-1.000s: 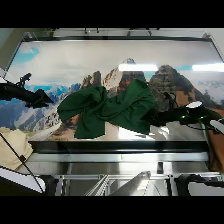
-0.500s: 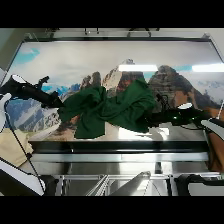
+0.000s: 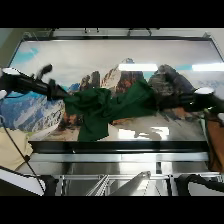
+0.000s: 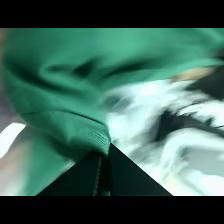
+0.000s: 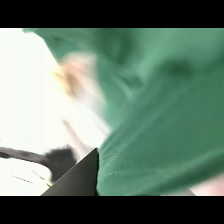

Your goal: Fold the shirts.

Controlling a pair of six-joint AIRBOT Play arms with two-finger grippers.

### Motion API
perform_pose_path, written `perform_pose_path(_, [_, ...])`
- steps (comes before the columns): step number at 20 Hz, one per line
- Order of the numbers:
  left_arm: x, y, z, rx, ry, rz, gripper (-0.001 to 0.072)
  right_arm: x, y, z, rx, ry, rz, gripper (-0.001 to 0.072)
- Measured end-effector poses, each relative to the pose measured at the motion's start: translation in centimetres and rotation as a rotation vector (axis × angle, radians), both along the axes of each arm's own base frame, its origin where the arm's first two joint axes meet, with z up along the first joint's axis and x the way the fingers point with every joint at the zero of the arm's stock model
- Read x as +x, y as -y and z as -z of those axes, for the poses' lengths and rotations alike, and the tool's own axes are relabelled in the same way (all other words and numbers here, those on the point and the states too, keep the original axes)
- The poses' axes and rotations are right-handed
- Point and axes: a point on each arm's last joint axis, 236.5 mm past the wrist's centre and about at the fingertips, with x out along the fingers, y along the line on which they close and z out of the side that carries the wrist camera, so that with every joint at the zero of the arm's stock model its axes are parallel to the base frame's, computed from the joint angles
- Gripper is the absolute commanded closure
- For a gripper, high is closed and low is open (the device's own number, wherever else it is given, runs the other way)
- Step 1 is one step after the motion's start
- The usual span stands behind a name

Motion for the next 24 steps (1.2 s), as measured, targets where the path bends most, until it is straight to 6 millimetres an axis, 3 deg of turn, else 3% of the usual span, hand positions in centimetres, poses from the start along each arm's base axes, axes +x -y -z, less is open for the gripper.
perform_pose_path(2, [0.1, 0.2, -11.4, -0.304, 0.199, -0.056, 0.0686, 1.9, 2.3, -10.4, 0.143, 0.23, 0.093, 0.0693])
perform_pose_path(3, [-0.6, -0.6, -17.9, -0.476, 0.331, -0.091, 0.0686, 2.7, 4.4, -15.9, 0.209, 0.357, 0.174, 0.0693])
perform_pose_path(5, [-3.7, -4.3, -29.8, -0.796, 0.592, -0.163, 0.0686, 2.6, 8.9, -25.1, 0.287, 0.567, 0.34, 0.0693])
perform_pose_path(6, [-5.8, -6.1, -33.7, -0.902, 0.692, -0.181, 0.0686, 1.9, 10.6, -28.3, 0.313, 0.633, 0.401, 0.0693])
perform_pose_path(7, [-7.8, -7.7, -36.7, -0.967, 0.779, -0.206, 0.0686, 0.7, 12.2, -31.4, 0.33, 0.695, 0.459, 0.0693])
perform_pose_path(8, [-9.5, -8.7, -38.7, -0.992, 0.844, -0.226, 0.0685, -0.5, 13.0, -33.2, 0.33, 0.728, 0.489, 0.0693])
perform_pose_path(10, [-11.1, -8.7, -40.4, -0.933, 0.897, -0.265, 0.0685, -1.8, 13.4, -33.9, 0.265, 0.733, 0.521, 0.0693])
perform_pose_path(13, [-11.2, -6.8, -39.6, -0.758, 0.875, -0.298, 0.0685, -2.6, 12.4, -32.0, 0.156, 0.676, 0.492, 0.0693])
perform_pose_path(19, [-12.8, -1.7, -36.6, -0.527, 0.828, -0.197, 0.0684, -7.4, 5.2, -29.8, 0.1, 0.65, 0.202, 0.0693])
perform_pose_path(21, [-11.5, -0.9, -34.0, -0.429, 0.773, -0.193, 0.0684, -6.5, 3.7, -28.1, 0.032, 0.646, 0.181, 0.0693])
perform_pose_path(24, [-7.1, -1.1, -28.7, -0.303, 0.645, -0.224, 0.0684, -2.1, 2.8, -23.6, -0.094, 0.584, 0.209, 0.0693])
